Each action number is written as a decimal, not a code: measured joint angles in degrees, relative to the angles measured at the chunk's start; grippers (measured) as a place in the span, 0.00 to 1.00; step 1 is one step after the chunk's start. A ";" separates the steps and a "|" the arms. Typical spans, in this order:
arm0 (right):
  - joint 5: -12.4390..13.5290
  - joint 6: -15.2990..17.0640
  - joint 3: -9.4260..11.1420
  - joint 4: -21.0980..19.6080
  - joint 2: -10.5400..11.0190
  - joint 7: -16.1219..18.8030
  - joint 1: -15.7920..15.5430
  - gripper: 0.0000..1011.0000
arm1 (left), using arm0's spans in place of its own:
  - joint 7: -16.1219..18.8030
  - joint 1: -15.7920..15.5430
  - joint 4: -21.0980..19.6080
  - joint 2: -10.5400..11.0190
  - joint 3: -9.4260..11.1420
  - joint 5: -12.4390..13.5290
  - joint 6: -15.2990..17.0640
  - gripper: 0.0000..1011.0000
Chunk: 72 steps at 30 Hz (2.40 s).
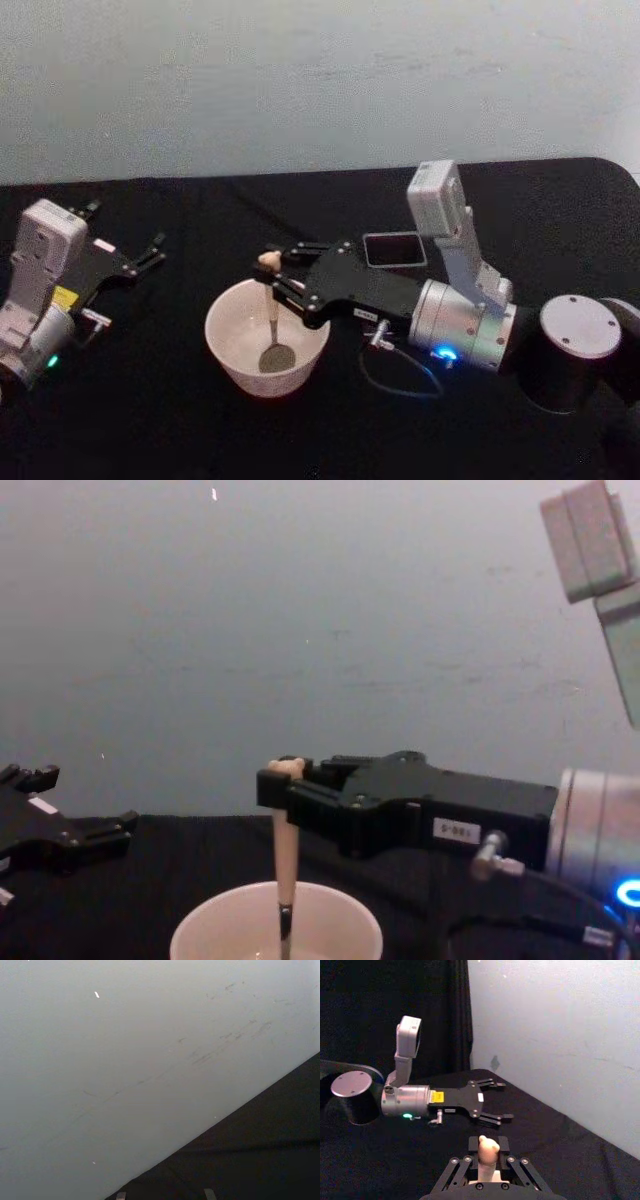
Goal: Pick up the stirring spoon with one hand, stir inside the cup, then place it back in its original position.
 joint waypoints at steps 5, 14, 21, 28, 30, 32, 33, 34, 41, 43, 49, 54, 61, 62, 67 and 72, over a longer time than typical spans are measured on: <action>0.01 0.25 -1.47 1.09 -0.91 0.00 0.92 0.21 | 0.00 0.00 0.00 0.00 0.00 0.00 0.00 0.99; -1.18 0.25 -3.29 4.65 -3.45 -0.66 3.52 0.21 | 0.00 0.00 0.00 0.00 0.00 0.00 0.00 0.99; -2.13 0.21 -3.66 8.58 -5.85 -1.79 6.06 0.21 | 0.00 0.00 0.00 0.00 0.00 0.00 0.00 0.99; -2.43 -0.03 -2.61 10.77 -6.64 -2.72 7.30 0.21 | 0.00 0.00 0.00 0.00 0.00 0.00 0.00 0.99; -2.52 -0.08 -2.23 11.04 -6.58 -2.89 7.41 0.21 | 0.00 0.00 0.00 0.00 0.00 0.00 0.00 0.99; -2.55 -0.12 -2.00 11.13 -6.50 -2.96 7.45 0.21 | 0.00 0.00 0.00 0.00 0.00 0.00 0.00 0.99; -2.58 -0.15 -1.77 11.13 -6.31 -3.03 7.44 0.21 | 0.00 0.00 0.00 0.00 0.00 0.00 0.00 0.99; -2.59 -0.17 -1.61 11.09 -6.17 -3.07 7.41 0.21 | 0.00 0.00 0.00 0.00 0.00 0.00 0.00 0.99; -2.59 -0.22 -0.59 9.89 -4.77 -3.03 6.55 0.21 | 0.00 0.00 0.00 0.00 0.00 0.00 0.00 0.99; -2.49 -0.16 -0.36 9.14 -4.18 -2.80 6.01 0.21 | 0.00 0.00 0.00 0.00 0.00 0.00 0.00 0.99; -1.90 0.04 -0.03 7.04 -2.65 -2.21 4.47 0.21 | 0.00 0.00 0.00 0.00 0.00 0.00 0.00 0.99; -1.03 0.25 0.17 4.51 -1.12 -1.39 2.90 0.21 | 0.00 0.00 0.00 0.00 0.00 0.00 0.00 0.99; 0.29 0.43 -0.06 1.40 0.26 -0.21 1.57 0.21 | 0.00 0.00 0.00 0.00 0.00 0.00 0.00 0.99; 0.40 0.43 -0.14 1.20 0.34 -0.10 1.51 0.21 | 0.00 0.00 0.00 0.00 0.00 0.00 0.00 0.99; 0.83 0.67 -1.00 0.15 0.42 0.25 1.64 0.21 | 0.00 0.00 0.00 0.00 0.00 0.00 0.00 0.99; 0.08 1.96 -2.48 0.31 -0.35 -0.35 3.06 0.21 | 0.00 0.00 0.00 0.00 0.00 0.00 0.00 0.99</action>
